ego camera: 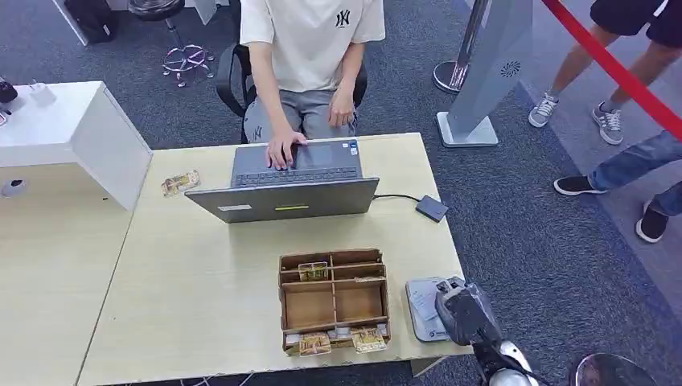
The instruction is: Pass the card to the sensor for recognition and then transmit it.
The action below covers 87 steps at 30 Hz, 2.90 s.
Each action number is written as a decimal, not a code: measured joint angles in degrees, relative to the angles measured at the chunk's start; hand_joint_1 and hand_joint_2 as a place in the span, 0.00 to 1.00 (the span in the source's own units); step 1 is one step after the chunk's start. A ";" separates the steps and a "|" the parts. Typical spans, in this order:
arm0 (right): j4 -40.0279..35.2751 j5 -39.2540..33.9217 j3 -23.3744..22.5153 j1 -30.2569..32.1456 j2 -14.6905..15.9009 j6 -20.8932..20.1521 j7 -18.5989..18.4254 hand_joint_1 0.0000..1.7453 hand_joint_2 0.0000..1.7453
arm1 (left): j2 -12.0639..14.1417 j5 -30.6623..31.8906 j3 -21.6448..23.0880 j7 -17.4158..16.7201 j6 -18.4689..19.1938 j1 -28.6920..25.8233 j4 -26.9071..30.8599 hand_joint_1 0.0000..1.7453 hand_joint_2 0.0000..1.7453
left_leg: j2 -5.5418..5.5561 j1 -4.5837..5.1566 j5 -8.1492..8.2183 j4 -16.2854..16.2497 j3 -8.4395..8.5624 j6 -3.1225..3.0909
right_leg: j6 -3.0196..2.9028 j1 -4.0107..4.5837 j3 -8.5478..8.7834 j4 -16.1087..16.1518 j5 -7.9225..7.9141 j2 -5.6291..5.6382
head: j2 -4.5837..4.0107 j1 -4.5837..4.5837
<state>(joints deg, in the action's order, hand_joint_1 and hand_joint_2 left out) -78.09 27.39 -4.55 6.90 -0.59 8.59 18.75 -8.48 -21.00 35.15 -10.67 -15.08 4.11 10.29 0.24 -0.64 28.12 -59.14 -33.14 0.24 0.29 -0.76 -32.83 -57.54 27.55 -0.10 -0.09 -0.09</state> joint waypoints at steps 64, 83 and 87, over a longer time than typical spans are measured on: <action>5.47 8.59 1.58 -5.89 2.12 1.20 -3.39 1.00 1.00 | 0.24 -1.64 -0.83 1.05 0.26 -0.06 -0.15 0.00 0.00 | -0.01 0.00 0.00 0.00 0.53 0.00 | 0.02 0.00 0.52 0.02 -0.02 0.02 | 0.00 0.00; -15.12 -1.97 0.09 -0.65 -3.95 8.52 5.97 1.00 1.00 | 0.04 -1.79 -0.83 0.94 -0.13 -0.13 -0.15 0.00 0.00 | -0.01 0.00 0.02 0.00 0.40 0.00 | 0.02 0.00 0.40 0.02 0.00 0.01 | 0.02 0.02; -16.37 -2.08 0.04 -0.25 -4.28 8.55 6.03 1.00 1.00 | 0.04 -1.81 -0.83 0.94 -0.13 -0.13 -0.15 0.00 0.00 | -0.01 0.00 0.02 0.00 0.40 0.00 | 0.02 0.00 0.40 0.02 0.00 0.02 | 0.02 0.00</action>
<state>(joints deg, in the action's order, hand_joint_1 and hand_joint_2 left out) -94.46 25.31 -4.50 6.66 -4.87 17.14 24.78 -8.44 -22.82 34.32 -9.73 -15.21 3.98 10.14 0.23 -0.63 28.14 -59.14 -32.74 0.24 0.31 -0.77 -32.43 -57.52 27.54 -0.09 -0.07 -0.09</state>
